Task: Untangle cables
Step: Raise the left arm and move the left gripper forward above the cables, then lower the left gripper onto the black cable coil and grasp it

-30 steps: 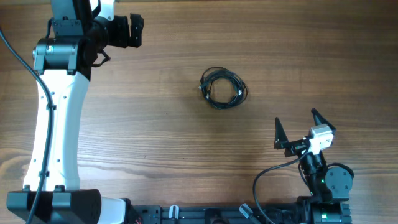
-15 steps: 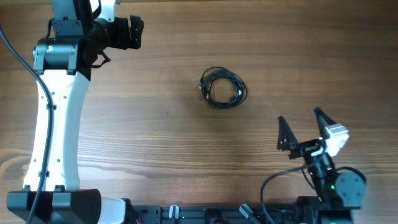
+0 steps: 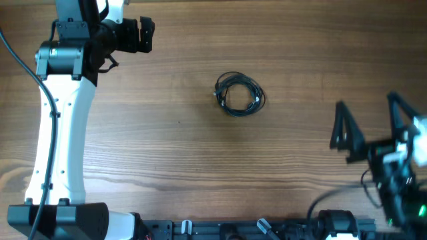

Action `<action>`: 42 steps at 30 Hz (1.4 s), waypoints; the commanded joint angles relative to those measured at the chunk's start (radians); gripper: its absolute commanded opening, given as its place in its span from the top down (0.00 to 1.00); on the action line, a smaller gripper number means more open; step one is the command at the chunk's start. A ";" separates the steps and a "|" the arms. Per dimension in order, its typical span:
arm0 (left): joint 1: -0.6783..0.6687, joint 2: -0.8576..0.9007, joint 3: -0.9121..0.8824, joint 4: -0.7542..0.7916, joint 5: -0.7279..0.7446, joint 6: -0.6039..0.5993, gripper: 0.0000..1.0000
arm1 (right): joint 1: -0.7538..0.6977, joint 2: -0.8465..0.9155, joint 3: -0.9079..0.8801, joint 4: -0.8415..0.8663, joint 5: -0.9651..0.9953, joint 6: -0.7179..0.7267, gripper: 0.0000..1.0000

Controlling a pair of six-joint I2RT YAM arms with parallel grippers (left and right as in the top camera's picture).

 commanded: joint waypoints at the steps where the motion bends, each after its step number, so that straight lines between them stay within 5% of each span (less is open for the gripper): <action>1: 0.007 -0.004 0.016 -0.001 0.016 0.016 0.00 | 0.003 0.212 0.189 -0.079 0.005 -0.056 0.00; 18: 0.007 -0.004 0.016 -0.005 0.017 0.015 0.00 | 0.002 1.038 1.194 -0.713 0.067 -0.202 0.00; 30: 0.007 0.016 0.016 -0.043 0.160 0.016 0.02 | -0.005 1.268 1.271 -0.861 0.058 -0.235 0.00; 42: 0.007 0.139 0.016 -0.101 0.319 0.017 0.03 | -0.005 1.278 1.271 -0.906 0.058 -0.198 0.00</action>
